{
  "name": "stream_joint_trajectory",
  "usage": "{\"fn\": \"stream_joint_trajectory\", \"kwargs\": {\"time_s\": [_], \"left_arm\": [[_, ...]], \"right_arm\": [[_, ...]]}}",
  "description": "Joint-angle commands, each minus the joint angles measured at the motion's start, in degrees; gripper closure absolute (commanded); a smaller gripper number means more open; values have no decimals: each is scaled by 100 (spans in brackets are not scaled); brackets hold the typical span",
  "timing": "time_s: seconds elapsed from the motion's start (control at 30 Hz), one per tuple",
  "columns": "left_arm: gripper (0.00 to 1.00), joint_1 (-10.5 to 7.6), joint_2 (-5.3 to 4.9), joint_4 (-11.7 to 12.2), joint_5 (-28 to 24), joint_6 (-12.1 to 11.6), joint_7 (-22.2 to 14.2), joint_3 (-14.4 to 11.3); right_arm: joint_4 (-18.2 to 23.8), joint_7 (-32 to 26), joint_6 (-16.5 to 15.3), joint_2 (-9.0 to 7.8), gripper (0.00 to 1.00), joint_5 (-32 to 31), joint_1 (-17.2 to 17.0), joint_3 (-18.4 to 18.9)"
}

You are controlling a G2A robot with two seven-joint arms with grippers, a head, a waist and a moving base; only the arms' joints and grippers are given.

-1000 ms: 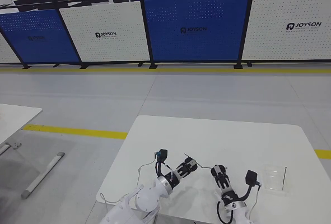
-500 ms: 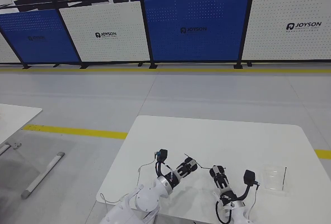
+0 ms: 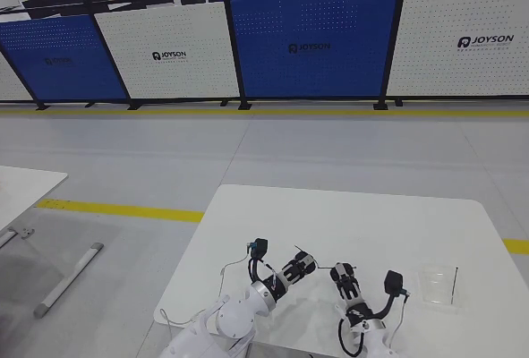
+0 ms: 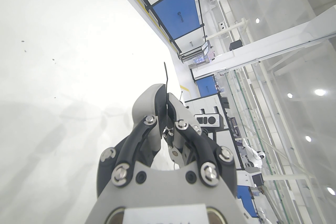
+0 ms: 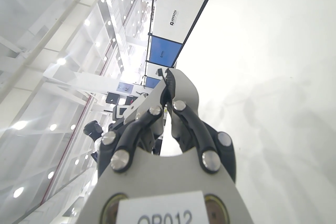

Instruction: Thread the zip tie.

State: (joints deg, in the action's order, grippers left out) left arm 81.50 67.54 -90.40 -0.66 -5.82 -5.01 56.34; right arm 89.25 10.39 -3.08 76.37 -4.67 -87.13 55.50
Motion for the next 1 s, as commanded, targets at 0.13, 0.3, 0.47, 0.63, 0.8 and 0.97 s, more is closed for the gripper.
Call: {"fn": "stream_joint_trajectory", "kwargs": {"time_s": [0.13, 0.3, 0.47, 0.63, 0.8, 0.97], "left_arm": [[100, 0, 0, 0, 0, 0, 0, 0], [100, 0, 0, 0, 0, 0, 0, 0], [100, 45, 38, -35, -72, -122, 164, -75], [100, 60, 70, -54, -85, -294, 225, -146], [100, 70, 86, -76, -90, -382, 250, -153], [100, 113, 94, -97, -39, -539, 363, -118]], "right_arm": [[-1, -6, -4, 0, 100, 5, -1, 1], [-3, -10, -6, 2, 100, 25, -8, 17], [-26, -77, -136, 21, 100, 268, -17, 136], [-164, -266, -234, 50, 100, 466, 83, 200], [-238, -448, -340, 71, 100, 508, 137, 205], [-262, -477, -303, 77, 100, 473, 166, 203]]}}
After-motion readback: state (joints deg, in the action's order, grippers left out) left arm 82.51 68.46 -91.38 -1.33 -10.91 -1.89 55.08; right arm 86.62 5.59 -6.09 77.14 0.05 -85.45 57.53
